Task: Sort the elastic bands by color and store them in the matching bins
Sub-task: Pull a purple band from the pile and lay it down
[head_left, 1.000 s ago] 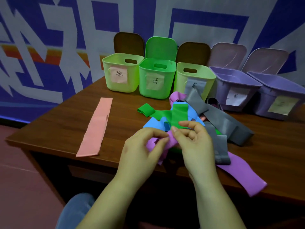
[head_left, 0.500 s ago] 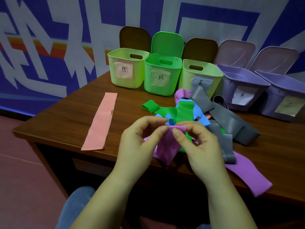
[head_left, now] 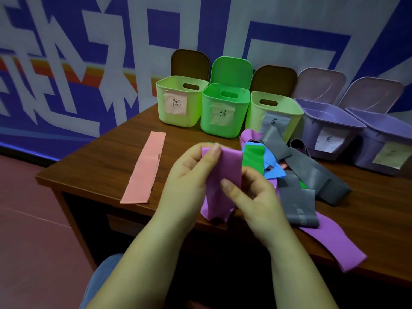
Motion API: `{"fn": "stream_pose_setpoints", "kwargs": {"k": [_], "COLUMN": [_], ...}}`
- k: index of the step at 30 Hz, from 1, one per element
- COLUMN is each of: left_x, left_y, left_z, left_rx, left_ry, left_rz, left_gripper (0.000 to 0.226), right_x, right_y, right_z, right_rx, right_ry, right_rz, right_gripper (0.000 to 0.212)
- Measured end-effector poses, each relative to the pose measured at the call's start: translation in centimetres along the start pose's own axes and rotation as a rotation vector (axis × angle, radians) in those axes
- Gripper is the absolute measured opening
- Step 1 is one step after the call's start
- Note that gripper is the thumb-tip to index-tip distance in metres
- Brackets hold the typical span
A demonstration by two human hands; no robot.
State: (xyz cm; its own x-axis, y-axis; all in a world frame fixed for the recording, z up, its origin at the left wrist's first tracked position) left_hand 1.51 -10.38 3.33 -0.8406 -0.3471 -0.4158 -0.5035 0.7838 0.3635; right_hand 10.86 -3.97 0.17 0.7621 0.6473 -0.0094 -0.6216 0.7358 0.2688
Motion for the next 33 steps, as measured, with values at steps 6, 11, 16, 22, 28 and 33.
{"fn": "stream_pose_setpoints", "kwargs": {"k": [6,11,16,22,28,33], "left_x": [-0.9,-0.1,0.3,-2.7,-7.4,-11.1], "left_y": [2.2,6.7,10.0,12.2,14.4,15.2], "left_z": [-3.1,-3.8,-1.4,-0.1,-2.8,-0.9], "left_rx": [0.025,0.017,0.157,0.319,0.258,0.291], "left_ry": [-0.189,-0.057,-0.003,0.03,0.082,0.069], "left_rz": [-0.04,-0.112,-0.181,-0.125,-0.025,0.029], "left_gripper": [0.023,0.028,0.023,0.024,0.036,0.031], "right_x": [-1.7,-2.0,-0.9,0.9,4.0,8.0], "right_y": [0.5,0.4,0.3,0.2,-0.6,-2.0], "right_z": [0.5,0.9,2.0,3.4,3.8,4.4], "right_rx": [-0.134,-0.201,-0.253,-0.279,-0.268,-0.276], "right_ry": [-0.14,-0.013,0.065,0.114,0.067,0.115], "right_rz": [0.197,0.233,0.172,0.206,0.172,0.016], "right_gripper": [0.021,0.007,0.016,0.029,0.024,0.024]}}
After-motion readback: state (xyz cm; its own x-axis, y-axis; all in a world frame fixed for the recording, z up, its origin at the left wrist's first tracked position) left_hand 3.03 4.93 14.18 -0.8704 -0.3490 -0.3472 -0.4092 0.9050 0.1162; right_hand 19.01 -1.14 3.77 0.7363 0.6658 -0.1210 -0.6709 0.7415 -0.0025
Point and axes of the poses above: each hand's wrist, its own y-axis towards the middle knuckle, its own x-axis out of the back of the hand, z = x × y, the point moved 6 cm from there along y, towards the middle knuckle, and after that the axes turned 2 degrees about -x, right-handed, at the moved point
